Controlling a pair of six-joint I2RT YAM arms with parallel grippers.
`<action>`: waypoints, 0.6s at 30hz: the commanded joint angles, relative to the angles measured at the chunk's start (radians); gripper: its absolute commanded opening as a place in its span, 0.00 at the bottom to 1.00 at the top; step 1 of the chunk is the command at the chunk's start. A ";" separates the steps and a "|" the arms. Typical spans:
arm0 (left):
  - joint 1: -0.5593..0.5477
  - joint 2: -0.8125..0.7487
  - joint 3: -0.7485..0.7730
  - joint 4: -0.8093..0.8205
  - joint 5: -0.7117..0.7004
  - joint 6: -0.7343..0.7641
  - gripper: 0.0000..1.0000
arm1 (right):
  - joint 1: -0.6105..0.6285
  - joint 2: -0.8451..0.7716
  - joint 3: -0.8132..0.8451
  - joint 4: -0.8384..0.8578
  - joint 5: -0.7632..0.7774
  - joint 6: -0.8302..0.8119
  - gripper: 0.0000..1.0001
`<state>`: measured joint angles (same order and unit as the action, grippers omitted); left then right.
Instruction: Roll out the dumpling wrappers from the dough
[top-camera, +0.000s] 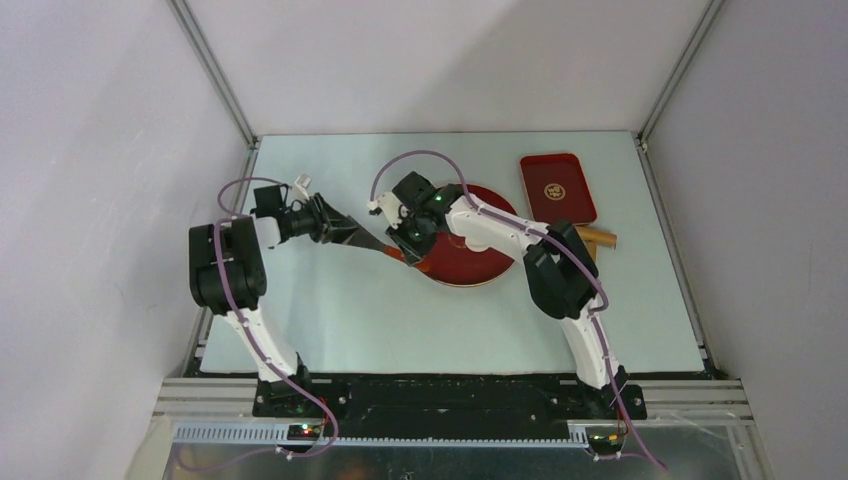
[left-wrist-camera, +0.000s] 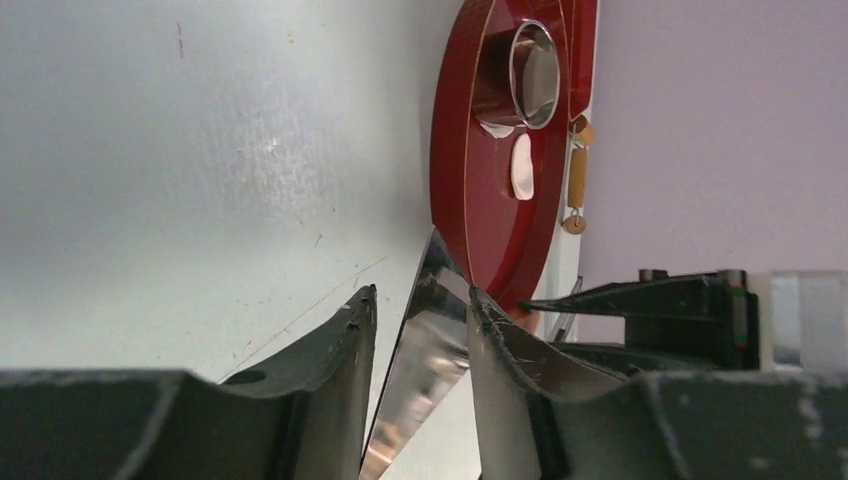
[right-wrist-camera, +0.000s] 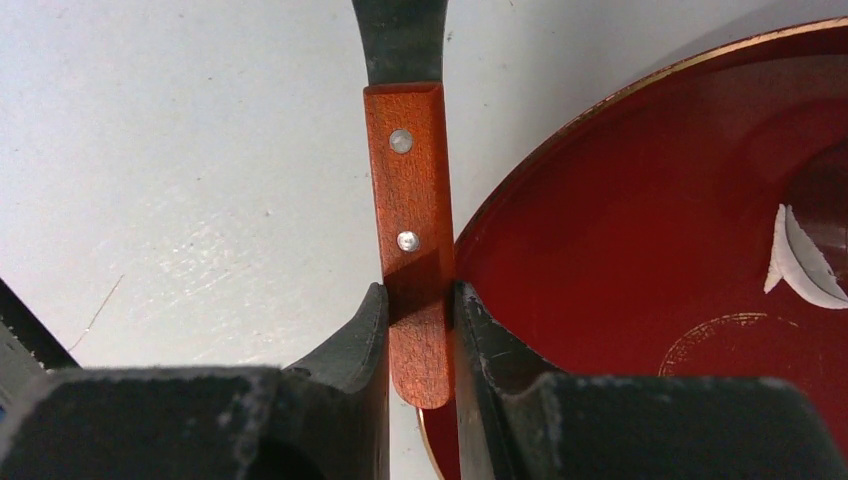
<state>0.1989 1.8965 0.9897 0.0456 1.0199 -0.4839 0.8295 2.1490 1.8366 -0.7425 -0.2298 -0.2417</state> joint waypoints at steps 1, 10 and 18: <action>-0.003 -0.009 -0.010 0.010 0.099 -0.032 0.39 | -0.037 0.017 0.003 0.110 0.005 -0.005 0.00; -0.010 -0.007 0.001 0.013 0.115 -0.036 0.01 | -0.042 0.038 0.053 0.098 0.010 -0.022 0.00; -0.021 -0.112 0.053 0.013 0.156 -0.047 0.00 | -0.094 0.013 0.181 -0.026 -0.125 0.046 0.43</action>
<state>0.1871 1.8893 0.9897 0.0525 1.1301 -0.5343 0.7765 2.1880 1.9118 -0.7074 -0.2558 -0.2417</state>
